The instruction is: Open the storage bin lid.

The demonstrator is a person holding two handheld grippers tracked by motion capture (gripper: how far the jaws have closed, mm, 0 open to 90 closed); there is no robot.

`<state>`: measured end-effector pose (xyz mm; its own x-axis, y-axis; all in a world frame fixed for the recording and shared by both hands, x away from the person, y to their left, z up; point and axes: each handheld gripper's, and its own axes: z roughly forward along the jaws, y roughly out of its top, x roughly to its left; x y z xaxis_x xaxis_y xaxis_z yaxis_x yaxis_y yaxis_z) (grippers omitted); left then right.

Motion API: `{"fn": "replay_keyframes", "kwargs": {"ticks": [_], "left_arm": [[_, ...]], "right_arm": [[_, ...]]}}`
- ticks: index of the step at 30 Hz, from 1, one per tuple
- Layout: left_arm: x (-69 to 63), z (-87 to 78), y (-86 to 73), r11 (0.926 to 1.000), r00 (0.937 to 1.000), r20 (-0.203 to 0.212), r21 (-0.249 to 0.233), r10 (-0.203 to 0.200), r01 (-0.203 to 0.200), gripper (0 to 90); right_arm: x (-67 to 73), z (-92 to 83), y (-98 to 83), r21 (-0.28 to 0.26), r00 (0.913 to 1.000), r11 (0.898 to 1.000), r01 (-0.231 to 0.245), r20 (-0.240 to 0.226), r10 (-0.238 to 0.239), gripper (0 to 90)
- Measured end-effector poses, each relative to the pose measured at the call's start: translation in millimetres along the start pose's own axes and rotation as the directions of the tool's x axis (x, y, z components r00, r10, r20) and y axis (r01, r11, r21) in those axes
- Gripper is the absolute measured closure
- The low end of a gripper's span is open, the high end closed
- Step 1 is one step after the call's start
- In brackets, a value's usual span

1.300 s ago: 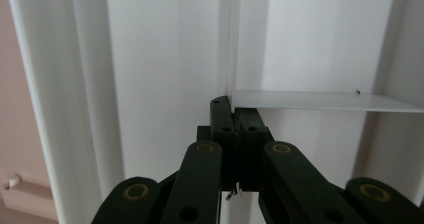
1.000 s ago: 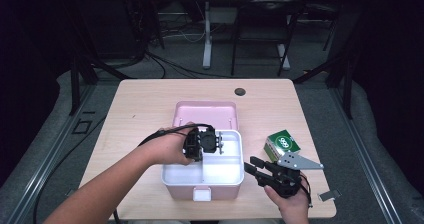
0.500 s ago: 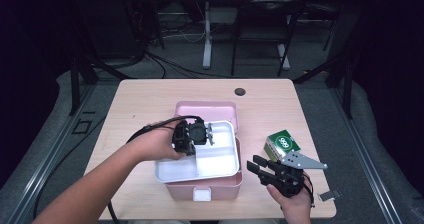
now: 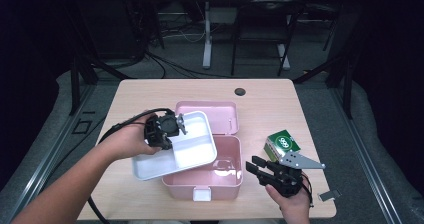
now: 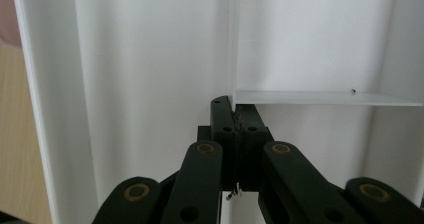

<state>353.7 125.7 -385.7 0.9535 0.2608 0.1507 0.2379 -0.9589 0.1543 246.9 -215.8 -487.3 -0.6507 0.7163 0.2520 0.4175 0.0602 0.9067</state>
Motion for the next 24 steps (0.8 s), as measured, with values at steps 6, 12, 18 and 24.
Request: {"fn": "replay_keyframes", "kwargs": {"ticks": [6, 12, 18, 24], "left_arm": [[10.4, -4.5, -23.9, 0.9968, 0.9968, -0.002, 0.003, -0.08, 0.08, 89.4], [20.1, -8.8, -47.4, 0.9895, 0.9896, -0.002, 0.004, -0.144, 0.144, 89.4], [30.3, -12.6, -69.4, 0.9777, 0.9777, -0.006, 0.003, -0.21, 0.21, 89.4], [39.5, -13.6, -89.7, 0.9617, 0.9617, -0.013, 0.013, -0.274, 0.274, 89.4]], "right_arm": [[0.4, 0.4, -0.4, 0.004, 1.0, 1.0, -0.004, -0.001, 0.004, 63.9], [1.1, 1.6, -0.8, 0.005, 1.0, 1.0, -0.001, -0.006, 0.001, 63.9], [2.0, 2.5, -0.9, 0.007, 1.0, 1.0, 0.002, -0.008, -0.002, 63.9], [2.0, 2.1, -0.7, 0.005, 1.0, 1.0, 0.002, -0.007, -0.002, 63.9]]}}
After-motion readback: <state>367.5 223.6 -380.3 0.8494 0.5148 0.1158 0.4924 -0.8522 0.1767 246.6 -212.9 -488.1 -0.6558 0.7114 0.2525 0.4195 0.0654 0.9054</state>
